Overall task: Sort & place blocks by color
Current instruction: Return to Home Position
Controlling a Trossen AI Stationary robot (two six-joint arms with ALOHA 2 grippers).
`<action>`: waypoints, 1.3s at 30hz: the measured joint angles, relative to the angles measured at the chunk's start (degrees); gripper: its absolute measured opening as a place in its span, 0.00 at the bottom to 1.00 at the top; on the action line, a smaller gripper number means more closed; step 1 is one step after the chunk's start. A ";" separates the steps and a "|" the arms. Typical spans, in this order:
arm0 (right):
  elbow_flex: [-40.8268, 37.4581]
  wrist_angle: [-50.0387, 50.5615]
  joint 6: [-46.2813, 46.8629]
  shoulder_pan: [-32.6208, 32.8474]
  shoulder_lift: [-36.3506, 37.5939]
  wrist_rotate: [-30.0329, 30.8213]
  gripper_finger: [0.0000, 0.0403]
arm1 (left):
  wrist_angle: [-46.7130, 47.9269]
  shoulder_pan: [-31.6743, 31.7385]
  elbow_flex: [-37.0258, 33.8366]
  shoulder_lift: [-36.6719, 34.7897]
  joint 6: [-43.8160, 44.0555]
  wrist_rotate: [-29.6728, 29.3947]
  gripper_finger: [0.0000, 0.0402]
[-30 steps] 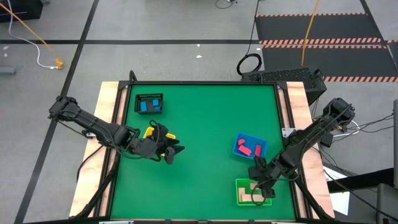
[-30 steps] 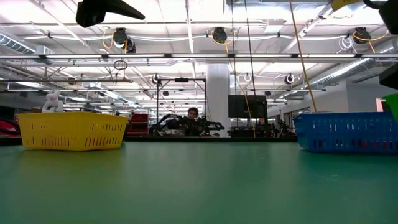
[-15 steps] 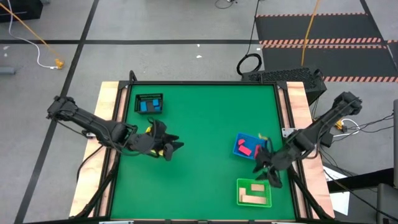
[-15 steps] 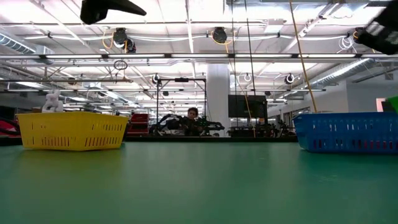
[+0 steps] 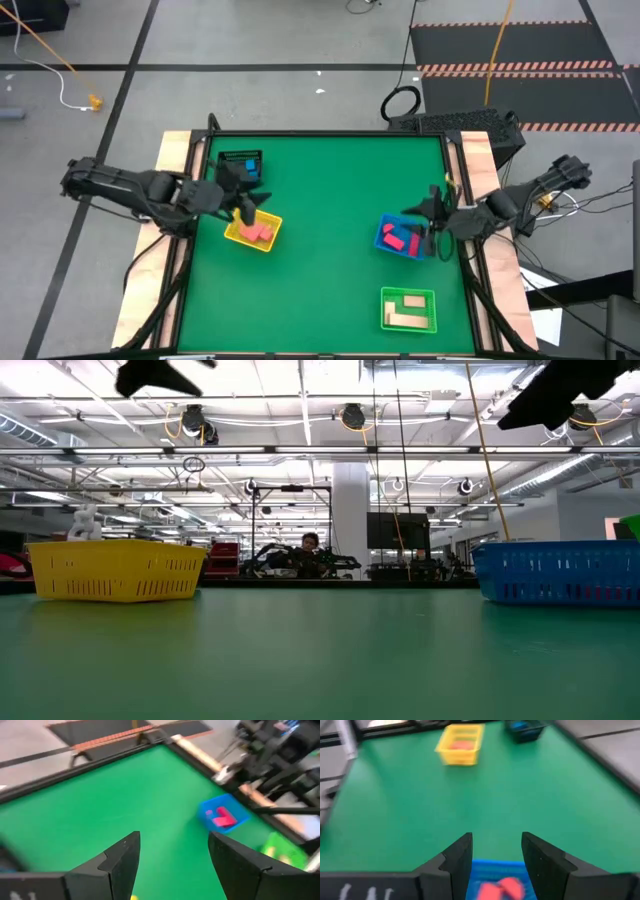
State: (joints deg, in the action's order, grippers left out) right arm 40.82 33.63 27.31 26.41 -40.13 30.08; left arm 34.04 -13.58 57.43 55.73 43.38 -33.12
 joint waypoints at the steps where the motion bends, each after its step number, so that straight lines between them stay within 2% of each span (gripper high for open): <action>1: 0.00 0.22 -0.37 -1.13 0.69 0.81 0.40 | 2.72 0.69 0.00 -1.37 0.02 0.01 0.58; 5: 0.00 0.67 -0.50 -5.94 2.62 3.48 0.40 | 12.06 3.49 0.00 -7.06 -1.15 -0.73 0.58; 9: 0.00 0.98 -0.50 -10.94 3.34 4.71 0.40 | 17.11 5.71 0.00 -12.37 -3.92 -3.63 0.58; 21: 0.00 1.50 -1.08 -24.65 3.33 4.66 0.40 | 20.88 11.18 0.00 -28.35 -16.74 -7.63 0.58; 24: 0.00 1.45 -0.63 -26.64 3.33 4.64 0.40 | 21.05 11.82 0.00 -31.90 -17.34 -7.62 0.58; 28: 0.00 1.39 0.89 -27.81 3.33 4.62 0.40 | 20.71 12.06 -0.17 -33.91 -12.62 -7.65 0.58; 31: 0.00 1.35 1.95 -27.91 3.33 4.64 0.40 | 14.68 12.01 -3.80 -33.58 -12.07 -6.02 0.58; 36: 0.00 0.76 1.98 -27.91 3.33 4.62 0.40 | -9.81 11.97 -16.83 -30.74 -20.07 0.73 0.58; 39: 0.00 0.82 1.99 -27.91 3.33 4.62 0.40 | -23.62 12.00 -24.24 -28.93 -23.31 1.20 0.58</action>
State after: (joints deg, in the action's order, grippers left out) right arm 40.82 34.45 29.30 -1.50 -36.80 34.70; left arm 10.42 -1.57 33.19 26.80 20.06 -31.92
